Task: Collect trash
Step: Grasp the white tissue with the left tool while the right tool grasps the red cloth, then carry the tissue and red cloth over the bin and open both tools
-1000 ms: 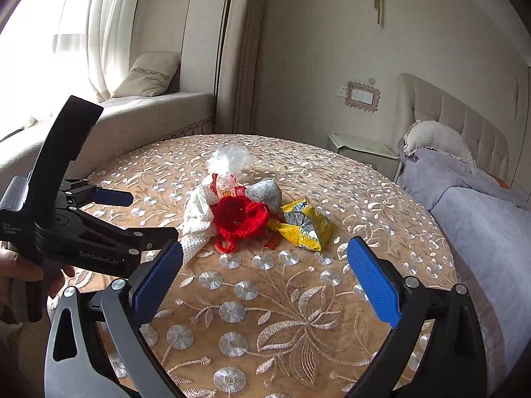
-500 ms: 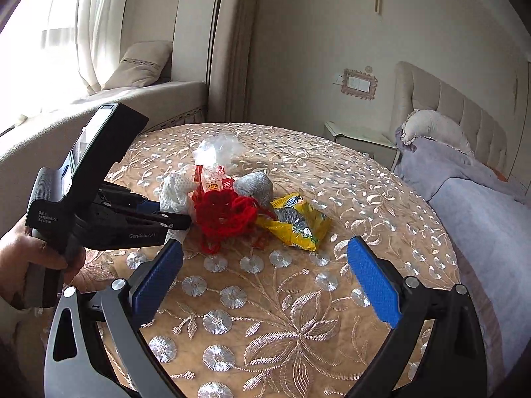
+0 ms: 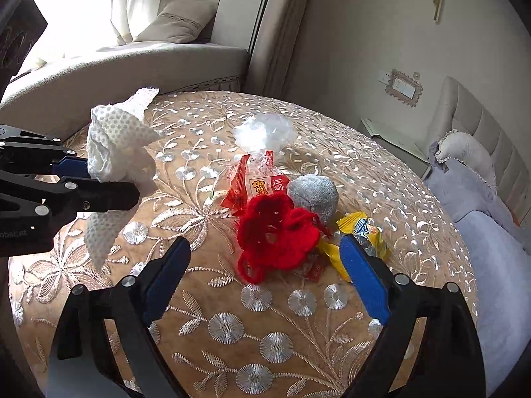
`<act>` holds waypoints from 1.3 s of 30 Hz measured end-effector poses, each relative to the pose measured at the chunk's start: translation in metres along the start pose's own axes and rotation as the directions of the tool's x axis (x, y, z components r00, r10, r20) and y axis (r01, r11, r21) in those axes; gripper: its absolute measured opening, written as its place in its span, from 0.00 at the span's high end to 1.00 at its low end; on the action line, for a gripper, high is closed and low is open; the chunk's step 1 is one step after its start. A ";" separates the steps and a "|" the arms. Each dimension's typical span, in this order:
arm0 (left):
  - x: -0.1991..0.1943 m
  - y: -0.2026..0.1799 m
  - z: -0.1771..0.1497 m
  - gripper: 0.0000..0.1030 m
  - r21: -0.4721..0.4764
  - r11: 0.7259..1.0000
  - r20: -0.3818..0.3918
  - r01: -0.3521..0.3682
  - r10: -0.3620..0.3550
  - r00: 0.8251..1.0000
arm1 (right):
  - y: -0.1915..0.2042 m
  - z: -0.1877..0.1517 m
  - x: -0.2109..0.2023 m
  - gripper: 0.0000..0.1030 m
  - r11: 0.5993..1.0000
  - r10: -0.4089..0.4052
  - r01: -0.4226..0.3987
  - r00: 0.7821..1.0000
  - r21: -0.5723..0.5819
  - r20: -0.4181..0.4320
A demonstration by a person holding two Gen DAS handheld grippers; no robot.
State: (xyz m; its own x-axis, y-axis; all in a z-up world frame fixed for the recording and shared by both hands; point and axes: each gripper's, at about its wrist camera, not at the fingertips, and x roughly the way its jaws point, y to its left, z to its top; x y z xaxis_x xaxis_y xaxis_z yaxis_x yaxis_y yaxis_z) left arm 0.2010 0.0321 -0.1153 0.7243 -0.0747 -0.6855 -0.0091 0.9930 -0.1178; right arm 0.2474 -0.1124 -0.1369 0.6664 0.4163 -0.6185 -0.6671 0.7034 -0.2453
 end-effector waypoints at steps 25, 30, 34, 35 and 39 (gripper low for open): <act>-0.029 -0.022 -0.020 0.78 0.009 0.998 0.047 0.067 -0.067 0.997 | -0.007 -0.016 -0.082 0.89 0.992 0.059 -0.063 0.997 0.107 0.040; -0.040 -0.055 -0.030 0.78 0.056 0.991 0.048 0.118 -0.121 0.992 | -0.014 -0.037 -0.131 0.89 0.988 0.003 -0.016 0.996 0.157 0.085; -0.047 -0.090 -0.039 0.78 0.112 0.979 0.042 0.170 -0.175 0.984 | -0.022 -0.059 -0.164 0.89 0.978 -0.053 0.031 0.993 0.209 0.104; -0.049 -0.099 -0.041 0.78 0.128 0.975 0.039 0.183 -0.189 0.981 | -0.024 -0.064 -0.172 0.89 0.975 -0.070 0.045 0.992 0.219 0.105; -0.053 -0.138 -0.054 0.78 0.179 0.952 0.016 0.250 -0.256 0.966 | -0.033 -0.090 -0.205 0.89 0.959 -0.131 0.098 0.985 0.266 0.109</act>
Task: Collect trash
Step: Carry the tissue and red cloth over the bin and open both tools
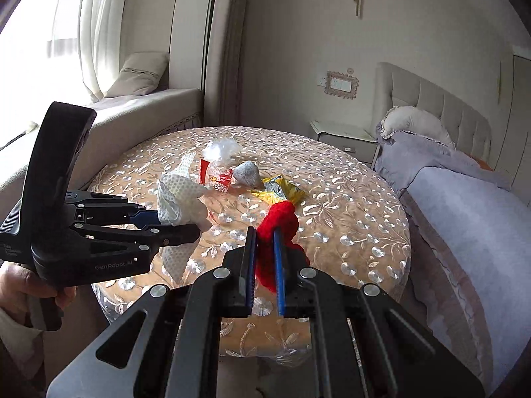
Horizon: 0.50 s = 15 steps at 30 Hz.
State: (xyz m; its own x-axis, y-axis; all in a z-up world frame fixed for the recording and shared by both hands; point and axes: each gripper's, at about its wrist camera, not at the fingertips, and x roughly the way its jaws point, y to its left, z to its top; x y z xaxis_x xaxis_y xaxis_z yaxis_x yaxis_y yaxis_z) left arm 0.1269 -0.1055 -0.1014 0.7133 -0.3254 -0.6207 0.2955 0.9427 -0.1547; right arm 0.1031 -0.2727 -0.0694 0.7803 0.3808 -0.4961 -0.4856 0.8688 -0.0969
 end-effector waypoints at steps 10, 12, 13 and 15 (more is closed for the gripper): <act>0.011 -0.104 -0.025 0.78 0.131 0.979 -0.046 0.153 -0.148 0.988 | -0.040 -0.057 -0.081 0.89 0.984 -0.151 0.148 0.988 0.099 0.021; 0.015 -0.124 -0.034 0.78 0.150 0.970 -0.061 0.189 -0.182 0.981 | -0.046 -0.072 -0.096 0.89 0.977 -0.180 0.178 0.984 0.122 0.013; 0.017 -0.135 -0.039 0.78 0.159 0.965 -0.073 0.208 -0.198 0.977 | -0.051 -0.080 -0.103 0.89 0.972 -0.197 0.194 0.980 0.133 0.006; 0.023 -0.155 -0.049 0.78 0.173 0.954 -0.098 0.245 -0.231 0.968 | -0.058 -0.096 -0.117 0.89 0.961 -0.229 0.228 0.973 0.159 -0.009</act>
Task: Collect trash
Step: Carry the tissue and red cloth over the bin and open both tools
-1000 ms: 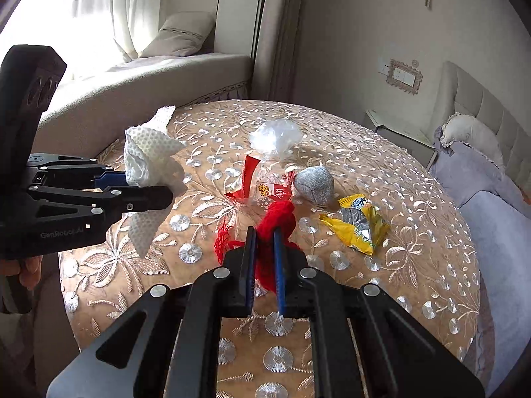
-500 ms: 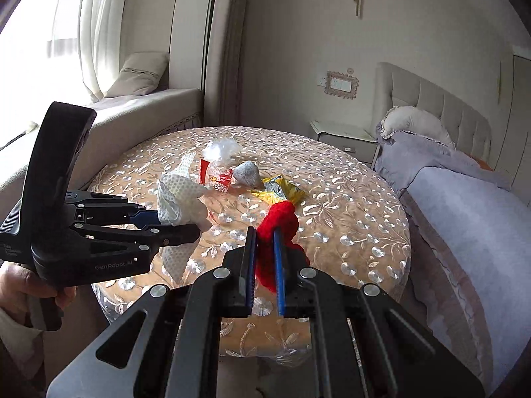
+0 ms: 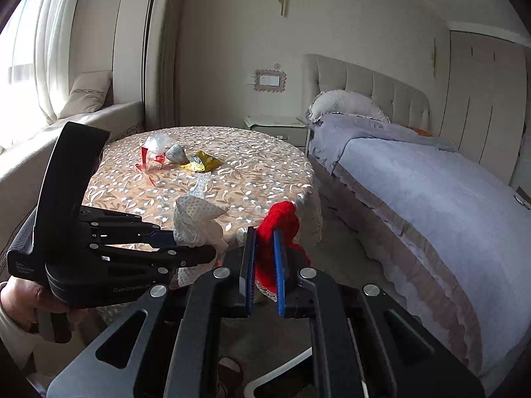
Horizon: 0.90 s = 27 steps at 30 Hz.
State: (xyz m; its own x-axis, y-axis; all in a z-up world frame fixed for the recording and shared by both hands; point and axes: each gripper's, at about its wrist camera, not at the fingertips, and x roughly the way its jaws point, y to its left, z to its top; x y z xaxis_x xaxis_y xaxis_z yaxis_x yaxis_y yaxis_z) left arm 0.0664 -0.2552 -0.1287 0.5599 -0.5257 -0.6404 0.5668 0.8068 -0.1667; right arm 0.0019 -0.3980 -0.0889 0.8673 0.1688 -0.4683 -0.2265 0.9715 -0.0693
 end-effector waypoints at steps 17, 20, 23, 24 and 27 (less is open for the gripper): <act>0.087 -0.119 -0.046 0.78 0.137 0.971 -0.207 0.195 -0.165 0.964 | -0.072 -0.104 -0.036 0.89 0.974 -0.129 0.153 0.981 0.166 -0.142; 0.102 -0.126 -0.053 0.78 0.145 0.967 -0.249 0.209 -0.169 0.954 | -0.078 -0.117 -0.033 0.89 0.970 -0.131 0.161 0.977 0.183 -0.168; 0.113 -0.132 -0.060 0.78 0.139 0.965 -0.285 0.224 -0.177 0.942 | -0.084 -0.127 -0.029 0.89 0.965 -0.125 0.164 0.974 0.203 -0.189; 0.117 -0.134 -0.063 0.77 0.141 0.965 -0.294 0.221 -0.173 0.940 | -0.086 -0.129 -0.028 0.89 0.965 -0.122 0.162 0.974 0.209 -0.193; 0.130 -0.137 -0.069 0.31 0.117 0.960 -0.349 0.254 -0.200 0.915 | -0.091 -0.137 -0.025 0.89 0.962 -0.114 0.159 0.972 0.221 -0.204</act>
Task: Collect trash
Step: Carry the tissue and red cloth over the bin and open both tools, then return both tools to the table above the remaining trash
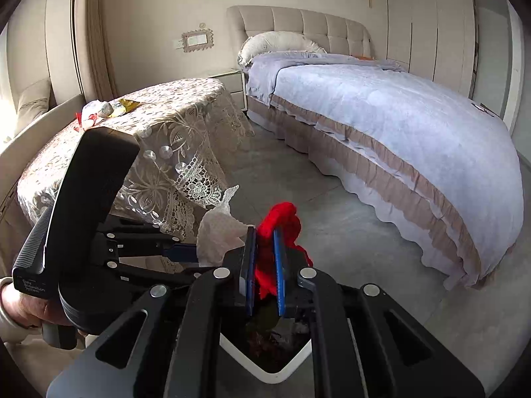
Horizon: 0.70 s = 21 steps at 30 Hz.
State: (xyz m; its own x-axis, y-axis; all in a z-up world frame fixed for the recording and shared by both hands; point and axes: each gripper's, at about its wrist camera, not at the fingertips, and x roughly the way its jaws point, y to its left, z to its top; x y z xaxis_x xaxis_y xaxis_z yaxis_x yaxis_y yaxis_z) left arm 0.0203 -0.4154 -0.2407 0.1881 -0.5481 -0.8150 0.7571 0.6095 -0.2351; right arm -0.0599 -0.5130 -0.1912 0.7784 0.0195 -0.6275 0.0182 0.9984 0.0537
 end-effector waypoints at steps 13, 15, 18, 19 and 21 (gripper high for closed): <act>0.011 0.018 0.006 0.05 -0.049 0.993 -0.024 -0.111 0.110 0.994 | -0.020 -0.006 0.027 0.89 0.999 0.017 -0.015 0.998 0.032 -0.064; 0.005 0.021 0.007 0.05 -0.026 0.982 -0.006 -0.187 0.187 0.982 | -0.019 -0.009 0.036 0.88 0.999 0.034 -0.031 0.996 0.036 -0.081; -0.005 0.029 0.008 0.05 -0.015 0.963 0.021 -0.268 0.268 0.963 | -0.018 -0.016 0.051 0.88 0.999 0.043 -0.039 0.992 0.036 -0.120; -0.009 0.033 0.010 0.05 -0.019 0.957 0.031 -0.291 0.291 0.956 | -0.018 -0.018 0.055 0.88 0.998 0.049 -0.044 0.990 0.038 -0.133; -0.017 0.040 0.013 0.05 -0.035 0.947 0.050 -0.319 0.320 0.946 | -0.018 -0.021 0.064 0.27 0.998 0.061 -0.056 0.984 0.034 -0.170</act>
State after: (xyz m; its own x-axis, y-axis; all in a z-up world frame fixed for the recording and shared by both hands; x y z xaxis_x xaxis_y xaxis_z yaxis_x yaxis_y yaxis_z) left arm 0.0556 -0.3890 -0.2296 0.4514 -0.3521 -0.8199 0.6353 0.7720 0.0183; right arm -0.0241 -0.5284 -0.2485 0.6599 0.0895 -0.7460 -0.0041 0.9933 0.1156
